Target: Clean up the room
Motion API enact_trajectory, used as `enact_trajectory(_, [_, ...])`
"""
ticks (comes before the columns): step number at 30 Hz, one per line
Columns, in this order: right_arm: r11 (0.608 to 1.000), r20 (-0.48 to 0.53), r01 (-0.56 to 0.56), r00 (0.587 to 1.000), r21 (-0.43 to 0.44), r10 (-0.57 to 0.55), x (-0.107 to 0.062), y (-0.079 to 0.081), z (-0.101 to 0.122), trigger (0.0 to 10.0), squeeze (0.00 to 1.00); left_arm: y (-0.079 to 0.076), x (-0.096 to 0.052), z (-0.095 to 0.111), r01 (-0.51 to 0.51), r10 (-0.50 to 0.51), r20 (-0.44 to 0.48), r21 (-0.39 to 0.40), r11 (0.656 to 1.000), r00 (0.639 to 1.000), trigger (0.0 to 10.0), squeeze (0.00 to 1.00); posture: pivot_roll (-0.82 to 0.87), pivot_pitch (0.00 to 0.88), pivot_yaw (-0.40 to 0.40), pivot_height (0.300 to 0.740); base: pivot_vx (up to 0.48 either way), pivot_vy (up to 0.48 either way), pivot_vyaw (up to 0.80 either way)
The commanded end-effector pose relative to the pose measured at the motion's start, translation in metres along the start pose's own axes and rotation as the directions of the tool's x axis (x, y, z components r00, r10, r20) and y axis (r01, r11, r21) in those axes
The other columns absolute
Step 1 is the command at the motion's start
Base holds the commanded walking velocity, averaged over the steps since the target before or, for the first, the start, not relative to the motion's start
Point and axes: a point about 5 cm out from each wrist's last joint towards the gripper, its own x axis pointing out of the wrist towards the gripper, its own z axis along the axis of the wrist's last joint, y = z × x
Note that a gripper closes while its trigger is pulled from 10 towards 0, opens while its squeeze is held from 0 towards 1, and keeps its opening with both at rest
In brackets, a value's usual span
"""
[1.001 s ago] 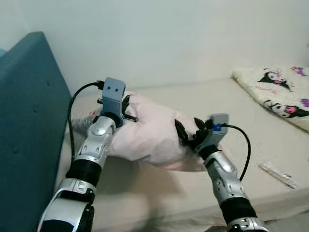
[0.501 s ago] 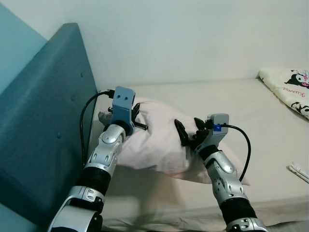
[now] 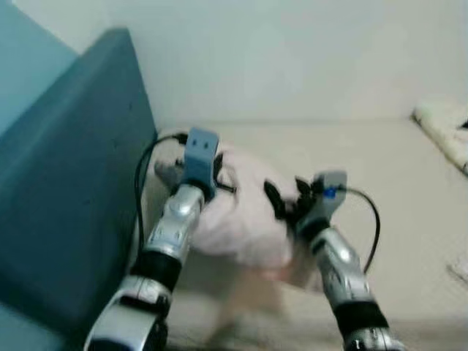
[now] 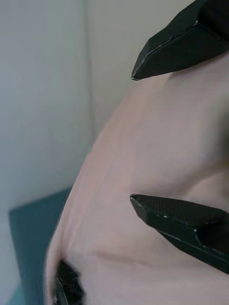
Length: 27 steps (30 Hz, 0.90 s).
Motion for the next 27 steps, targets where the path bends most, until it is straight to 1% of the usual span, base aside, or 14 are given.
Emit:
enact_trajectory(1, [1.000,-0.021,-0.002,1.000,0.005,0.002,-0.003,0.003,-0.007,10.0,0.00,0.006,0.005,0.027,-0.039,0.041,0.143,-0.016,0.999,0.989,10.0,0.00,-0.15,0.050,0.030,0.722,0.000,0.000,0.00])
enact_trajectory(6, [1.000,-0.020,-0.002,1.000,0.003,0.002,-0.004,0.003,-0.006,10.0,0.00,0.001,0.021,0.056,-0.035,0.049,0.219,-0.067,0.997,0.975,10.0,0.00,-0.16,0.064,0.023,0.722,0.000,0.000,0.00])
enact_trajectory(7, [1.000,-0.018,-0.004,1.000,0.002,0.004,-0.005,0.004,-0.006,10.0,0.00,-0.002,0.030,0.076,-0.035,0.043,0.272,-0.033,0.999,0.961,10.0,0.00,-0.17,0.070,0.028,0.722,0.000,0.000,0.00])
enact_trajectory(9, [1.000,-0.017,-0.005,1.000,0.002,0.005,-0.005,0.004,-0.006,10.0,0.00,-0.003,0.032,0.080,-0.037,0.040,0.285,-0.017,0.999,0.958,10.0,0.00,-0.17,0.070,0.028,0.722,0.000,0.000,0.00])
enact_trajectory(11, [1.000,-0.002,0.013,1.000,0.000,-0.013,-0.010,0.003,-0.003,10.0,0.00,0.010,0.040,0.109,-0.145,0.125,0.328,0.038,0.989,0.936,10.0,0.00,-0.19,0.085,0.039,0.722,0.000,0.000,0.00])
enact_trajectory(14, [1.000,0.006,0.020,1.000,0.000,-0.020,-0.013,0.003,-0.002,10.0,0.00,0.019,0.043,0.120,-0.211,0.168,0.350,0.091,0.973,0.922,10.0,0.00,-0.20,0.107,0.049,0.722,0.000,0.000,0.00])
enact_trajectory(15, [1.000,0.016,0.027,1.000,0.004,-0.027,-0.018,0.004,0.000,10.0,0.00,0.038,0.043,0.121,-0.341,0.249,0.354,0.226,0.912,0.901,10.0,0.00,-0.21,0.129,0.057,0.722,0.000,0.000,0.00])
enact_trajectory(16, [1.000,0.019,0.026,0.999,0.003,-0.026,-0.022,0.006,0.001,10.0,0.00,0.047,0.041,0.111,-0.377,0.275,0.335,0.295,0.878,0.901,10.0,0.00,-0.22,0.159,0.064,0.722,0.000,0.000,0.00])
enact_trajectory(18, [1.000,0.021,0.027,0.999,0.005,-0.027,-0.027,0.008,0.002,10.0,0.00,0.057,0.038,0.096,-0.399,0.307,0.295,0.336,0.853,0.905,10.0,0.00,-0.23,0.188,0.071,0.722,0.000,0.000,0.00])
enact_trajectory(19, [0.999,0.019,0.031,0.999,0.008,-0.031,-0.032,0.009,0.002,10.0,0.00,0.067,0.034,0.080,-0.411,0.338,0.249,0.361,0.837,0.908,10.0,0.00,-0.23,0.208,0.072,0.722,0.000,0.000,0.00])
enact_trajectory(21, [0.999,0.021,0.038,0.999,0.013,-0.038,-0.043,0.013,0.005,10.0,0.00,0.085,0.016,0.023,-0.408,0.415,0.074,0.404,0.819,0.907,10.0,0.00,-0.24,0.272,0.078,0.722,0.000,0.000,0.00])
enact_trajectory(22, [0.999,0.021,0.038,0.999,0.013,-0.038,-0.043,0.013,0.005,10.0,0.00,0.085,0.016,0.023,-0.408,0.415,0.074,0.404,0.819,0.907,10.0,0.00,-0.24,0.272,0.078,0.722,0.000,0.000,0.00])
enact_trajectory(25, [0.998,0.012,0.053,0.999,0.021,-0.053,-0.063,0.021,0.008,10.0,0.00,0.092,-0.024,-0.058,-0.356,0.483,-0.145,0.502,0.788,0.864,10.0,0.00,-0.28,0.355,0.084,0.722,0.000,0.000,0.00])
enact_trajectory(27, [0.998,0.008,0.055,0.998,0.021,-0.056,-0.068,0.023,0.009,10.0,0.00,0.093,-0.034,-0.072,-0.340,0.492,-0.178,0.527,0.779,0.852,10.0,0.00,-0.29,0.365,0.086,0.722,0.000,0.000,0.00])
